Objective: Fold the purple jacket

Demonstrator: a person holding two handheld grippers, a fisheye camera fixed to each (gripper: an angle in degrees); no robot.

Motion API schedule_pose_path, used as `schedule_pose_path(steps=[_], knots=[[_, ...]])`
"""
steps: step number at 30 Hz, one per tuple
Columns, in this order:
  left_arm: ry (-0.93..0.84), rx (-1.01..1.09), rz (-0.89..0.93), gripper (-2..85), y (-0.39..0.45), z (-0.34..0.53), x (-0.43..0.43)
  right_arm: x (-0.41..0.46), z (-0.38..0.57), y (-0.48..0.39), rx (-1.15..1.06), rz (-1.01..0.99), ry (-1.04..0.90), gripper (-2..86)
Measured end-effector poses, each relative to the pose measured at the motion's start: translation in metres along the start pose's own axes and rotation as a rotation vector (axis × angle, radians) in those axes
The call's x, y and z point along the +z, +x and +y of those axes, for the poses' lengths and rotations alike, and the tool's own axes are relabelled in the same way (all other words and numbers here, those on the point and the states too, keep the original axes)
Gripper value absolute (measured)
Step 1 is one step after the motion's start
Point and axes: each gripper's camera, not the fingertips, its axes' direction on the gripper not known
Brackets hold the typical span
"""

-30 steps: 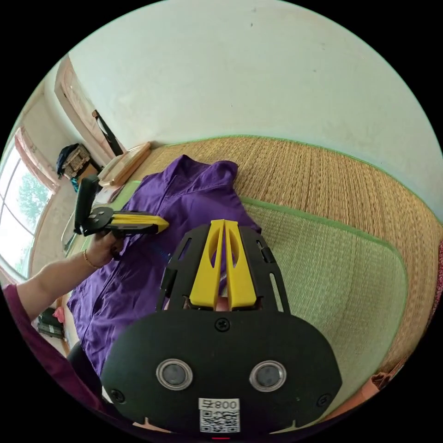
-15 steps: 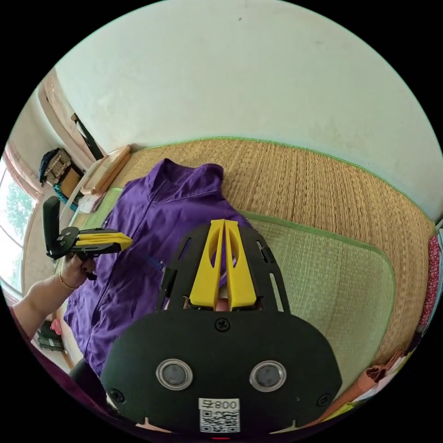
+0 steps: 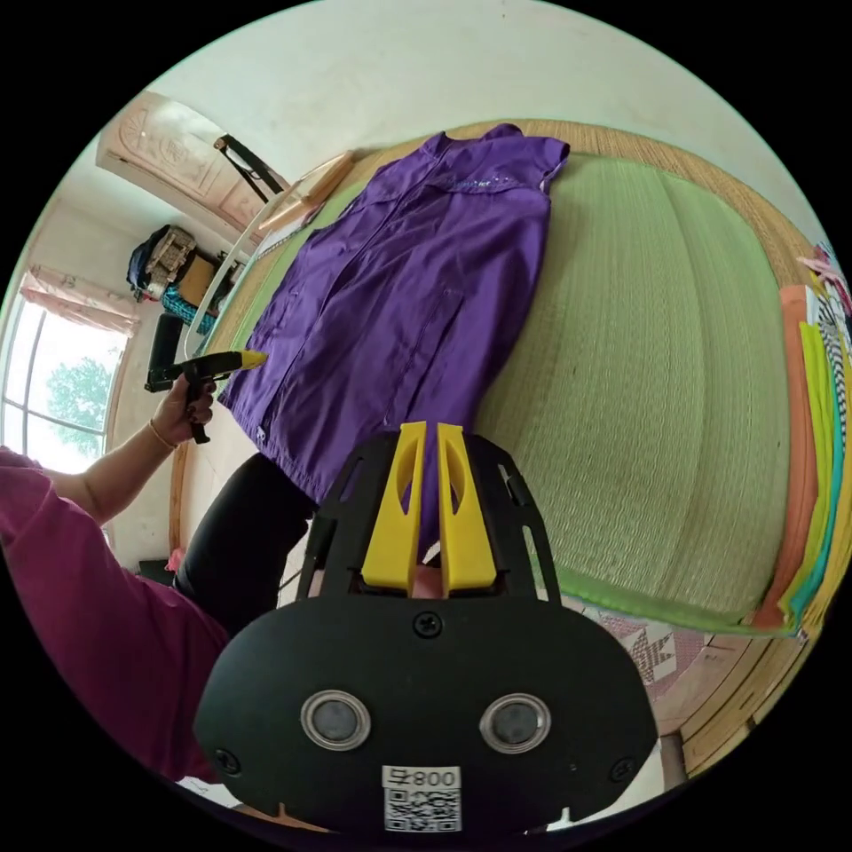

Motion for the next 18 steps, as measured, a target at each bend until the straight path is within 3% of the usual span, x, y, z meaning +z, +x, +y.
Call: schedule_pose_path(steps=[5, 18], knots=[[-0.075, -0.040, -0.046, 7.6, -0.005, 0.050, -0.017, -0.003, 0.035, -0.074, -0.071, -0.017, -0.075, 6.5], [-0.156, -0.009, -0.093, 3.4, 0.025, 0.072, -0.054, 0.012, 0.044, -0.257, -0.433, 0.305, -0.124, 7.4]])
